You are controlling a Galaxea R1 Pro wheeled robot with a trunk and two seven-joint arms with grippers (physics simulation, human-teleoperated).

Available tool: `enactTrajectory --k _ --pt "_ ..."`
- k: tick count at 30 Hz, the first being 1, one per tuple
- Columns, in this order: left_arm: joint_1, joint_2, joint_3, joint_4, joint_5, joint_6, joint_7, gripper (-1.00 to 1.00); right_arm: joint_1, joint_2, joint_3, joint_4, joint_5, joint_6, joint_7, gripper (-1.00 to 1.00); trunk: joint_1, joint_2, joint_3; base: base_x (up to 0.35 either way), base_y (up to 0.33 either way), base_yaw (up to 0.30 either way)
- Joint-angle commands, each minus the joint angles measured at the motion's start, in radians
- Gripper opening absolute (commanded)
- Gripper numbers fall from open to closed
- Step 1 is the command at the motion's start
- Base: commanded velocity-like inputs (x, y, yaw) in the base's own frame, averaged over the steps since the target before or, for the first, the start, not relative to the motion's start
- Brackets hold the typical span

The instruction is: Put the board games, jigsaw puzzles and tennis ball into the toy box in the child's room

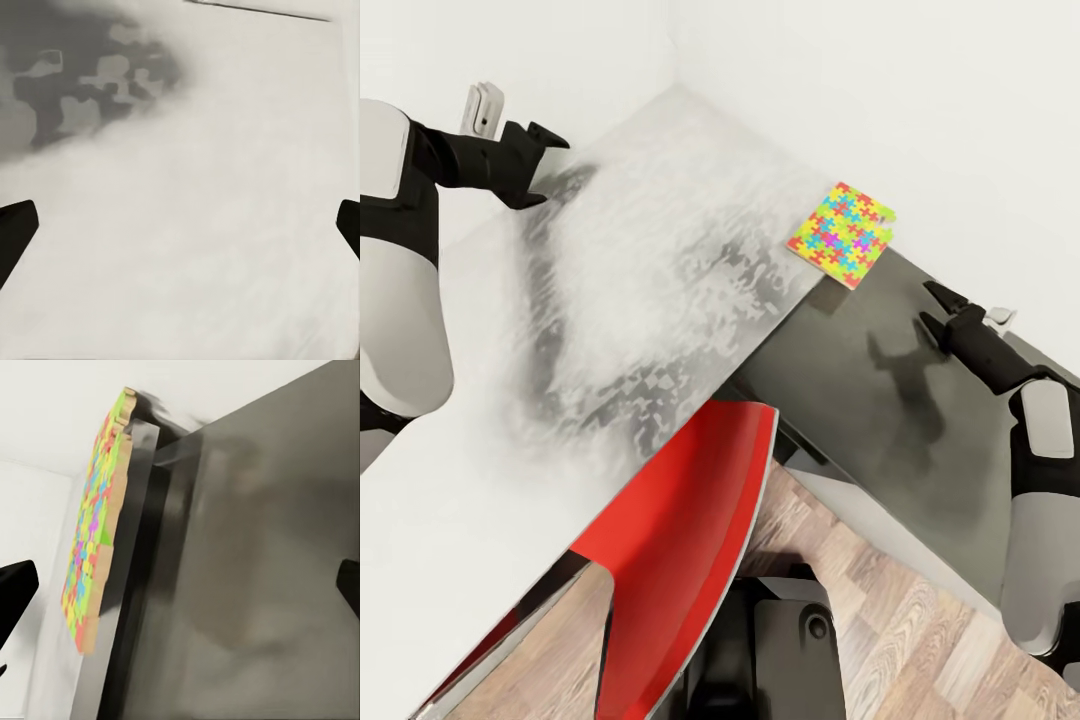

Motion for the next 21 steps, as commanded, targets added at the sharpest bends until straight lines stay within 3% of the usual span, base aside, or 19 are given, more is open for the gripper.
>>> enactTrajectory --k 1,21 --pt "0.0 0.0 0.002 0.0 0.01 0.003 0.009 1.0 -0.001 0.0 -0.002 0.0 -0.004 0.007 0.001 1.0 0.001 -0.002 -0.001 0.0 0.0 0.116" --pt "0.005 -0.002 0.001 -0.001 0.01 0.003 0.01 1.0 -0.004 -0.002 -0.005 0.005 -0.003 0.003 -0.005 1.0 0.001 -0.002 -0.001 0.0 0.0 0.044"
